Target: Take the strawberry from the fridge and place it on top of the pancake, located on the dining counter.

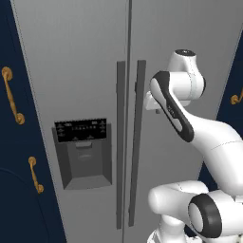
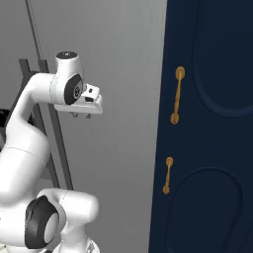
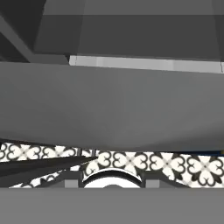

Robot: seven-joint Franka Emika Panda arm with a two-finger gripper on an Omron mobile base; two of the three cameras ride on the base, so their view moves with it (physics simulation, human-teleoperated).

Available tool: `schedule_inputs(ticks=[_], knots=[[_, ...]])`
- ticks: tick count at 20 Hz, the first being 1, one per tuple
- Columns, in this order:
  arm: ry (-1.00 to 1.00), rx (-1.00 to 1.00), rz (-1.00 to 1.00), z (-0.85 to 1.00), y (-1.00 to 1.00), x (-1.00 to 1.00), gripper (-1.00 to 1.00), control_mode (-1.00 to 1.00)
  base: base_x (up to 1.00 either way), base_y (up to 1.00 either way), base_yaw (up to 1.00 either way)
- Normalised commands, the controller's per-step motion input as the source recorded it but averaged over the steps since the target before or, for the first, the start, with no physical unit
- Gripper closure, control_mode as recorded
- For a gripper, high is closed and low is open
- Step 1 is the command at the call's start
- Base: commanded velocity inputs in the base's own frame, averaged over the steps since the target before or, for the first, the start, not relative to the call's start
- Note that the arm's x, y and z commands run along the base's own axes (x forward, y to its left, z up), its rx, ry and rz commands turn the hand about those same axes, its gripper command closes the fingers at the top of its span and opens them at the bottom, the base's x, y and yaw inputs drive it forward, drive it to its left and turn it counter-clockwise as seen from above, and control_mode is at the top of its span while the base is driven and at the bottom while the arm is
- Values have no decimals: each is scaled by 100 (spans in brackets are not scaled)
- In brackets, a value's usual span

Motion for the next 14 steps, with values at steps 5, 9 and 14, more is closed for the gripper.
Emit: schedule_inputs(ticks=[5,9,14], knots=[[0,0,0,0,0,0,-100,100,-3,0,0],[0,0,0,0,0,0,-100,100,-41,0,0],[0,0,0,0,0,0,-100,100,-40,4,0]])
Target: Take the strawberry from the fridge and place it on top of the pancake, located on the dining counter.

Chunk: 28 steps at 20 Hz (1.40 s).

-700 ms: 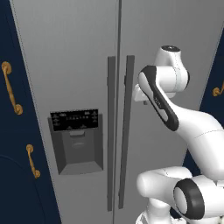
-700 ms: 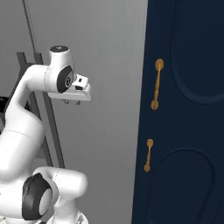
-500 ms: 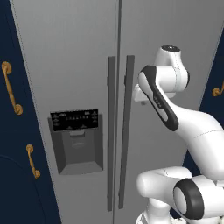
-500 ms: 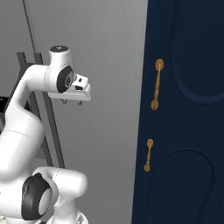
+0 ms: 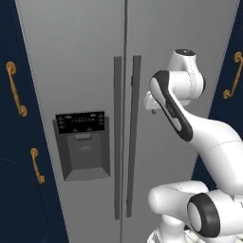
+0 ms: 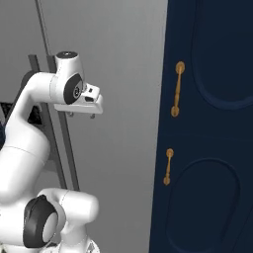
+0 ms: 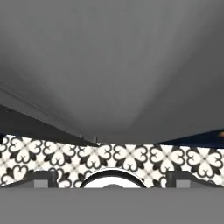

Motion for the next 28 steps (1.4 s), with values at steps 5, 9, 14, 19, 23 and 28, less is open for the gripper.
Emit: schedule_inputs(ticks=[5,9,14,19,23,28], knots=[[0,0,0,0,0,0,-100,100,-22,49,-5],[0,0,0,0,0,0,-100,100,0,31,0],[0,0,0,0,0,0,-100,100,0,35,0],[0,0,0,0,0,0,-100,100,0,27,0],[0,0,0,0,0,0,-100,100,0,31,0],[0,0,0,0,0,0,-100,100,0,31,0]])
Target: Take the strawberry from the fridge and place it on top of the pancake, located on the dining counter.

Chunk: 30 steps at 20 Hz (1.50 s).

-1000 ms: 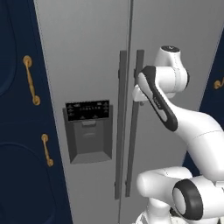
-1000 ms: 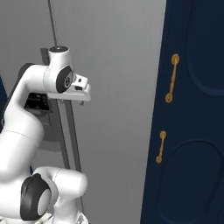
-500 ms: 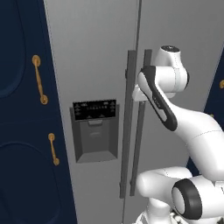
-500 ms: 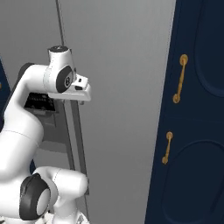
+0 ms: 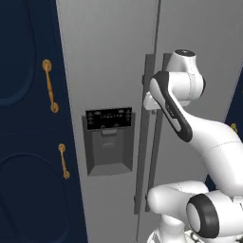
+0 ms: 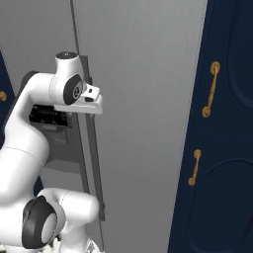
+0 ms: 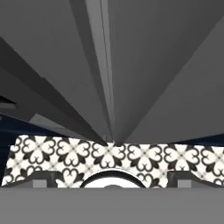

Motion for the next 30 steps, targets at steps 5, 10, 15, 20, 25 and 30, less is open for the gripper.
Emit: schedule_inputs(ticks=[5,10,15,20,25,30], knots=[[0,0,0,0,0,0,-100,100,-7,16,-1],[0,0,0,0,0,0,-100,100,-47,13,-2],[0,0,0,0,0,0,-100,100,-55,21,-3],[0,0,0,0,0,0,-100,100,-47,17,-3],[-2,0,0,0,2,11,-100,-100,-11,8,-1],[-16,0,2,-8,0,58,-100,-100,0,0,0]])
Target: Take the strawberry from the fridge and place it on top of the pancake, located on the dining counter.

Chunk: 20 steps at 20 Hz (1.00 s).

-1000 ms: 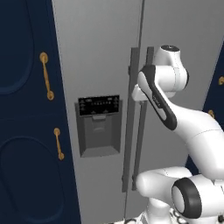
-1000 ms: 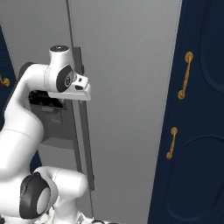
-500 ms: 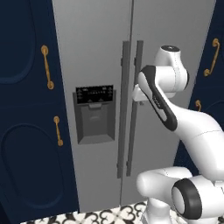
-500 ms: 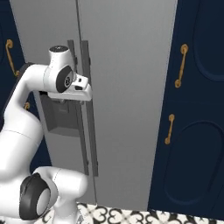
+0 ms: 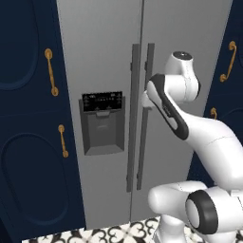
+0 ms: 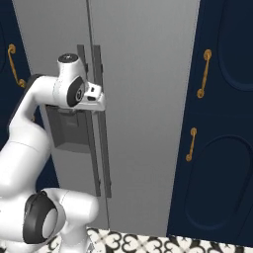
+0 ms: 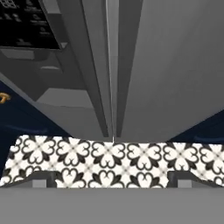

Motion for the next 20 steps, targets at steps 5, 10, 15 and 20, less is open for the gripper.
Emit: schedule_inputs(ticks=[5,10,15,20], knots=[[-14,0,6,-3,0,64,-100,-100,0,0,0],[-6,0,1,0,-32,61,-100,-100,0,0,0],[-11,0,0,0,0,58,-100,-100,0,0,0],[-5,0,0,-3,6,50,-100,-100,0,0,0]])
